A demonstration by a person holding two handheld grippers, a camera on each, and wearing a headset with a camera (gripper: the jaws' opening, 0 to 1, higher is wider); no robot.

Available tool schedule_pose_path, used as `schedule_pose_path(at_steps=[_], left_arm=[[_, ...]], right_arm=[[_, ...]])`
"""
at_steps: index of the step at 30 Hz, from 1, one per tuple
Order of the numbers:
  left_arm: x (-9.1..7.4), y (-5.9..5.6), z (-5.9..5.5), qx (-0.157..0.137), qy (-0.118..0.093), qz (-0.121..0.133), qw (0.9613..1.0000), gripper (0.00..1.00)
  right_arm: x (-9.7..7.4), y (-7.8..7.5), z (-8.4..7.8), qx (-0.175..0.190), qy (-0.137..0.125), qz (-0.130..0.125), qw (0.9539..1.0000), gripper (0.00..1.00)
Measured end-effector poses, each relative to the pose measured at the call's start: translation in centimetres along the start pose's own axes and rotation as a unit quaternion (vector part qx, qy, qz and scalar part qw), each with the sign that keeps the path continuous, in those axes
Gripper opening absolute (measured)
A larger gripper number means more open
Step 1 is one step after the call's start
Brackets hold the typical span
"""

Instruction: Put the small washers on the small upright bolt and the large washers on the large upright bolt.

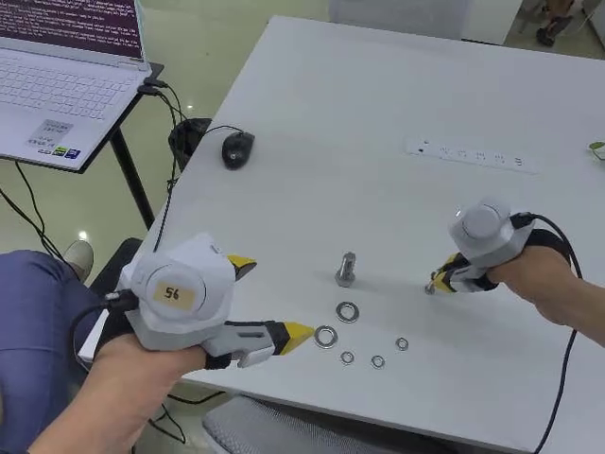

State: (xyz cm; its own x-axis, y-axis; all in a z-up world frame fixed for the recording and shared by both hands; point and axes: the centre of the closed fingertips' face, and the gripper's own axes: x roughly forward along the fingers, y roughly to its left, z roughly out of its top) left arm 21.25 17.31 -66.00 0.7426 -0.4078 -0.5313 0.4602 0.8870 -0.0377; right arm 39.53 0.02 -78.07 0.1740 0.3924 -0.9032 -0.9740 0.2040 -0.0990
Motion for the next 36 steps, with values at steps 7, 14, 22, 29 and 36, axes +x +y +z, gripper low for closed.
schedule_pose_path(at_steps=[7, 14, 22, 29, 36], left_arm=[[-0.1, 0.2, -0.4, -0.003, 0.004, 0.002, 1.0000, 0.67], [0.0, 0.3, -0.6, -0.005, 0.006, 0.004, 1.0000, 0.67], [0.0, 0.2, -0.5, -0.005, 0.008, 0.004, 1.0000, 0.67], [0.1, 0.1, -0.4, -0.003, 0.007, 0.003, 1.0000, 0.66], [0.3, -0.4, -0.3, 0.000, 0.004, -0.001, 1.0000, 0.66]], right_arm=[[1.2, 0.1, -0.4, 0.010, 0.003, 0.004, 0.9999, 0.13], [1.8, 0.2, -0.8, 0.020, 0.004, 0.004, 0.9998, 0.14], [1.4, 0.0, -1.1, 0.046, -0.013, 0.006, 0.9988, 0.16], [0.3, -0.1, -2.8, 0.069, -0.017, -0.001, 0.9974, 0.17], [-0.1, 2.7, -3.9, 0.078, -0.028, 0.026, 0.9963, 0.17]])
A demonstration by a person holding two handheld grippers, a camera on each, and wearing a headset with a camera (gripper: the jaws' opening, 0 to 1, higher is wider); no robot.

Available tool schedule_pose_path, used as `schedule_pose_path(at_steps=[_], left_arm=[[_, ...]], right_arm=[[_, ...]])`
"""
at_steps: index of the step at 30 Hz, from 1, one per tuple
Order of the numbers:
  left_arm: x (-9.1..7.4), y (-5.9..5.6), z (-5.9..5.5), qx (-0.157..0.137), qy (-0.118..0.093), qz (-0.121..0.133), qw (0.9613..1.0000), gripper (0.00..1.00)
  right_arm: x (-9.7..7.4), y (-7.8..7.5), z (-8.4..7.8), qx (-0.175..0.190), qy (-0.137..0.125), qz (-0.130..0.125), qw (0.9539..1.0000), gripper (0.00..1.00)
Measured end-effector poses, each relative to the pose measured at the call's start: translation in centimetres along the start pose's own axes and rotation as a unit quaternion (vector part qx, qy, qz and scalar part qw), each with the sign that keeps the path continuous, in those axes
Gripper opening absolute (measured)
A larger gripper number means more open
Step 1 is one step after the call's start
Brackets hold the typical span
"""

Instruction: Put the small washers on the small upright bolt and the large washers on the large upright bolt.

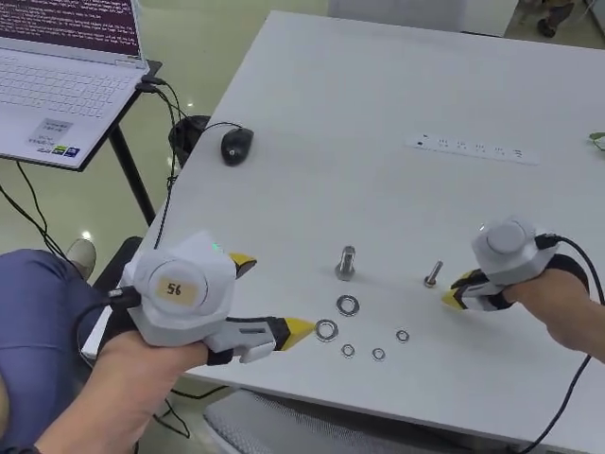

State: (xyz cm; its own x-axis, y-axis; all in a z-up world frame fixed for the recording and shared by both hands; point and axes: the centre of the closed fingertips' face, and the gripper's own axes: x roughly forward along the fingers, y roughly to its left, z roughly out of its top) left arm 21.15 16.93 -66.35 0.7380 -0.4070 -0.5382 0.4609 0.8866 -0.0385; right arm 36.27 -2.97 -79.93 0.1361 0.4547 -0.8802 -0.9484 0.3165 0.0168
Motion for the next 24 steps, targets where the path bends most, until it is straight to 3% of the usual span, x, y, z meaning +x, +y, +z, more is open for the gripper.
schedule_pose_path(at_steps=[2, 7, 10, 13, 19, 20, 24], left_arm=[[0.0, -0.1, 0.0, 0.001, -0.001, -0.001, 1.0000, 0.66], [-0.1, -0.3, 0.1, 0.004, -0.001, -0.003, 1.0000, 0.66], [-0.2, -0.4, 0.0, 0.004, -0.002, -0.003, 1.0000, 0.66], [-0.3, -0.4, 0.0, 0.004, -0.002, -0.002, 1.0000, 0.66], [-0.4, -0.5, 0.0, 0.005, -0.003, -0.002, 1.0000, 0.66], [-0.5, -0.5, 0.0, 0.004, -0.004, -0.001, 1.0000, 0.66], [-0.4, -0.4, 0.0, 0.003, -0.004, -0.001, 1.0000, 0.66]], right_arm=[[0.2, 1.6, 0.0, -0.019, -0.007, 0.022, 0.9996, 0.17], [0.9, 4.3, 0.5, -0.051, -0.014, 0.048, 0.9974, 0.17], [1.6, 5.1, 1.1, -0.075, -0.020, 0.072, 0.9944, 0.17], [2.1, 7.1, 1.5, -0.108, -0.020, 0.097, 0.9892, 0.17], [3.3, 8.2, 0.7, -0.166, 0.019, 0.097, 0.9812, 0.17], [3.2, 8.2, 1.1, -0.171, 0.009, 0.096, 0.9805, 0.16], [3.2, 8.2, 1.1, -0.174, 0.015, 0.095, 0.9801, 0.16]])
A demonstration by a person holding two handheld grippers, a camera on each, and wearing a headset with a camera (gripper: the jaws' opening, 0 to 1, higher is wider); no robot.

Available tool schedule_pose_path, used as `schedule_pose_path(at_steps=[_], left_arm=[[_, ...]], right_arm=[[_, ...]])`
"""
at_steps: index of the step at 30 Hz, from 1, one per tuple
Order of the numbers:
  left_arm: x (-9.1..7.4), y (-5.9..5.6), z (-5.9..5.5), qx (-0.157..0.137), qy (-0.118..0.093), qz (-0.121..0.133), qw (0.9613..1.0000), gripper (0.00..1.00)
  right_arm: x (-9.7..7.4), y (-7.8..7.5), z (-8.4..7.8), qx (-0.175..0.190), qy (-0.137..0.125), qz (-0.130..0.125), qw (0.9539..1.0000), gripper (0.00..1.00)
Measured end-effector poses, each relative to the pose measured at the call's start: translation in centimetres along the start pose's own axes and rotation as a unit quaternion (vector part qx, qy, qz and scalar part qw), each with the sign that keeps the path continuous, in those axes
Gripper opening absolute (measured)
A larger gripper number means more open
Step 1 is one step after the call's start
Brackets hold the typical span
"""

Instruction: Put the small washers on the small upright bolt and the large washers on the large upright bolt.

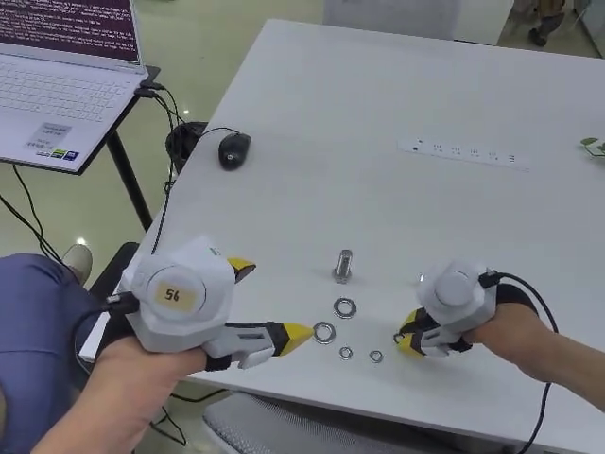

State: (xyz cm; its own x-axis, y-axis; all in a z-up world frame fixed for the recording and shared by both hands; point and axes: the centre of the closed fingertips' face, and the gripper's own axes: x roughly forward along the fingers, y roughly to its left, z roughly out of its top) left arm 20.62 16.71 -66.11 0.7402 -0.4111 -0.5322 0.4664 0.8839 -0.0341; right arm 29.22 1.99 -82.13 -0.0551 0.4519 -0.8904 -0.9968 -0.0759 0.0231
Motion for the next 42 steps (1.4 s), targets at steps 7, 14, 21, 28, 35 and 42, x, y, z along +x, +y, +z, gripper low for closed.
schedule_pose_path(at_steps=[7, 14, 21, 28, 35, 42], left_arm=[[0.3, -0.3, 0.3, 0.003, -0.001, -0.004, 1.0000, 0.66], [0.7, -0.4, 0.7, 0.008, -0.003, -0.008, 0.9999, 0.66], [0.7, -0.3, 0.9, 0.007, -0.005, -0.007, 0.9999, 0.66], [0.5, -0.1, 0.6, 0.003, -0.004, -0.004, 1.0000, 0.66], [0.5, 0.0, 0.7, 0.002, -0.005, -0.002, 1.0000, 0.66], [0.5, 0.3, 0.9, 0.002, -0.008, -0.001, 1.0000, 0.66]], right_arm=[[0.1, 0.1, -0.1, -0.019, 0.008, -0.004, 0.9998, 0.16], [0.2, 0.0, -0.1, -0.034, 0.018, -0.008, 0.9992, 0.15], [0.1, -0.2, -0.2, 0.006, 0.007, -0.017, 0.9998, 0.13], [-0.3, -0.3, -0.2, 0.024, -0.009, -0.026, 0.9993, 0.13], [-1.8, -2.1, 0.0, 0.070, -0.038, -0.056, 0.9952, 0.13], [-5.4, -5.9, 0.2, 0.109, -0.071, -0.116, 0.9848, 0.13]])
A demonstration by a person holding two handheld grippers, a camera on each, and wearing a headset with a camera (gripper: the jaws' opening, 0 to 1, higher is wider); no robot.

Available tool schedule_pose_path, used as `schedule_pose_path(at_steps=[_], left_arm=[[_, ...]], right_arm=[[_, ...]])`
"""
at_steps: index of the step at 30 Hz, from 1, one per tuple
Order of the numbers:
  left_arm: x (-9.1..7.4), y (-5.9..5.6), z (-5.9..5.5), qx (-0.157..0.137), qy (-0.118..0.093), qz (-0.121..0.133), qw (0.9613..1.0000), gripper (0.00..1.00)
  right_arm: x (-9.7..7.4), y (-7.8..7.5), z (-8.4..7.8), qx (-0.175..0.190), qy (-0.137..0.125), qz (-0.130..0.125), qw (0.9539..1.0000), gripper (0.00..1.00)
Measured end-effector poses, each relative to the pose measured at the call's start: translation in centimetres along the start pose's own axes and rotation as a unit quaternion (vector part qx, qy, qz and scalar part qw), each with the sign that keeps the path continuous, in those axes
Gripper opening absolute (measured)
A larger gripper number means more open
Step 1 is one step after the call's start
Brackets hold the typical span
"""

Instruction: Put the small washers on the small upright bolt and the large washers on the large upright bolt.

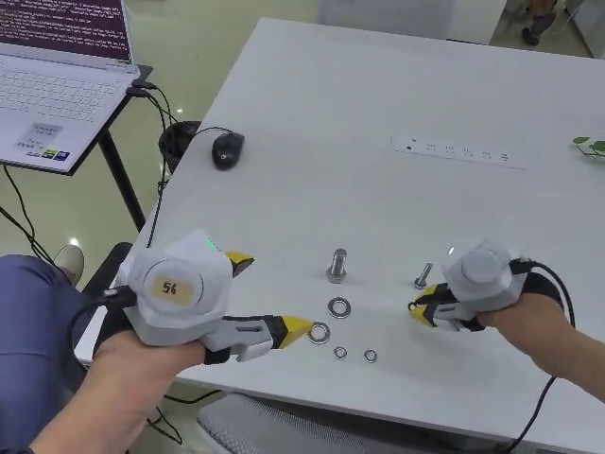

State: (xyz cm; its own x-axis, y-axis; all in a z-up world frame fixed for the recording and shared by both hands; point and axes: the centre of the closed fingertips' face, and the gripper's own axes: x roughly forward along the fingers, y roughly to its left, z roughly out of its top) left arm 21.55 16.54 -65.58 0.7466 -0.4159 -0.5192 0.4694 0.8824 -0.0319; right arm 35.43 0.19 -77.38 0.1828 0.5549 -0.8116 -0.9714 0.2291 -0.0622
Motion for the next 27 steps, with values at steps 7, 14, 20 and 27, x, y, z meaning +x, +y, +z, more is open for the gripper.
schedule_pose_path(at_steps=[7, 14, 20, 27], left_arm=[[0.3, -0.3, 0.0, -0.001, 0.000, -0.004, 1.0000, 0.66], [0.3, -0.3, 0.0, 0.000, 0.000, -0.003, 1.0000, 0.66], [0.0, 0.2, -0.1, -0.003, 0.001, 0.002, 1.0000, 0.66], [-0.1, 0.4, -0.2, -0.006, 0.001, 0.005, 1.0000, 0.66]], right_arm=[[-2.2, -3.7, 1.4, 0.017, -0.016, -0.056, 0.9982, 0.13], [-1.5, -4.2, 1.5, 0.020, 0.003, -0.057, 0.9981, 0.13], [-1.0, -3.9, 1.7, 0.015, 0.019, -0.050, 0.9985, 0.13], [-0.8, -3.9, 2.0, -0.003, 0.029, -0.045, 0.9986, 0.13]])
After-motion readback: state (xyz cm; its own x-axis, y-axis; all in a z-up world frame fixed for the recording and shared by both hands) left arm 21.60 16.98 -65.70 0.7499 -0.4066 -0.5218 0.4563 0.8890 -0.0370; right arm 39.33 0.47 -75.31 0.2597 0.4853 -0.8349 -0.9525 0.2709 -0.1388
